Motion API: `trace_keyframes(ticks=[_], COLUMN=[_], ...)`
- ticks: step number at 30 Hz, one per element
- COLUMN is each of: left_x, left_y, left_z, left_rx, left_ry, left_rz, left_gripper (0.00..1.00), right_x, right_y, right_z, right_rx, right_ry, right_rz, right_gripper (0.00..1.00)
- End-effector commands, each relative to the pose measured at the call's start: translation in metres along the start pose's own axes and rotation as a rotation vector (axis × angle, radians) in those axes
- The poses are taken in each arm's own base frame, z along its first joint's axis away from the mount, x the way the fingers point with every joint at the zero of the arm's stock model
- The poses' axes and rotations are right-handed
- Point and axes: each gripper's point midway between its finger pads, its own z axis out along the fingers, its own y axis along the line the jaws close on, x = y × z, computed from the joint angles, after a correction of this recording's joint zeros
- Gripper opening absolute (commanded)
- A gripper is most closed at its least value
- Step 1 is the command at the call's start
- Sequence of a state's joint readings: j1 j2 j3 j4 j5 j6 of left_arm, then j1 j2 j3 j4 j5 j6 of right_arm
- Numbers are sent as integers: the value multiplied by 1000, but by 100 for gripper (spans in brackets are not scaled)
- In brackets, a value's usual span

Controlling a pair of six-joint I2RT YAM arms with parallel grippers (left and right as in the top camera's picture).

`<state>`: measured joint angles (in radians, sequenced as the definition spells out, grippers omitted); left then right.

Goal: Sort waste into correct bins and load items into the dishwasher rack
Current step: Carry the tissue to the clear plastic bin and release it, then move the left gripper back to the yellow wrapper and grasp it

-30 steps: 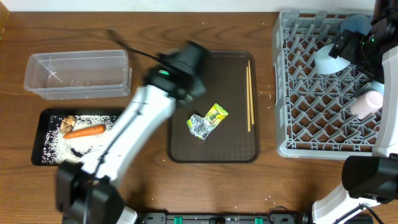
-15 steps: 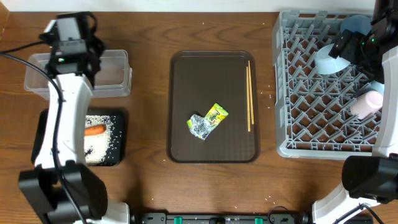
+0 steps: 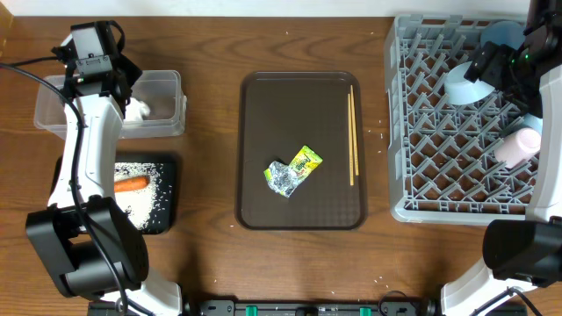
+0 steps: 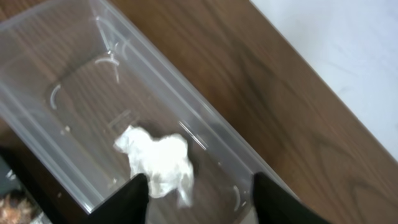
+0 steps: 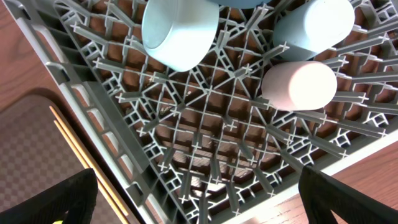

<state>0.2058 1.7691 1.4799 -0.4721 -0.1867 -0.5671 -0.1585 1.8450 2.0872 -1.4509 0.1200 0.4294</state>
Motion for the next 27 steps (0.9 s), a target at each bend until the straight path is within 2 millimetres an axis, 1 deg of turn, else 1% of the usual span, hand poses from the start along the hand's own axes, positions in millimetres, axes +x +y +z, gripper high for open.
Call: trace_keyframes(ticks=[1,4,7,10,13,14,16,17,19,20,21,24,26,27], left_x=[-2,5,16,25,34,39,52,62,82,96,107,151,182,191], left_y=[2,4,-2,-16,-29,-30,-30,-30,-32,-34,-35,-38,-39,-37], left_z=[-3,-12,-31,-61,-94,-105,-123,-130,-139,-144,-147,-157,-160,-159], left_rx=[-12,-7,57,174,286,309,321,319,309,305,303,301,299,291], left_ry=[1,38,107,179,238,263,309,336,391,430,457,557,608,621], left_rz=[22,29,30,25,24,28,43,58,101,146,183,344,444,469], left_gripper=[56,56,56,66,70,71,72,72,73,73,72,73,73,73], right_x=[1,1,1,1,1,1,1,1,1,1,1,1,1,1], right_y=[3,3,3,3,3,3,3,3,3,3,3,3,3,3], right_z=[-1,-1,-1,-1,-1,-1,-1,-1,-1,-1,-1,-1,-1,-1], right_rx=[-4,-4,-4,-5,-4,-4,-4,-5,-4,-4,-4,-4,-5,-4], right_ry=[-1,-1,-1,-1,-1,-1,-1,-1,-1,-1,-1,-1,-1,-1], right_rz=[4,4,4,4,4,3,4,4,4,4,4,4,4,4], right_gripper=[99,99,99,99,99,99,99,99,99,99,99,99,99,99])
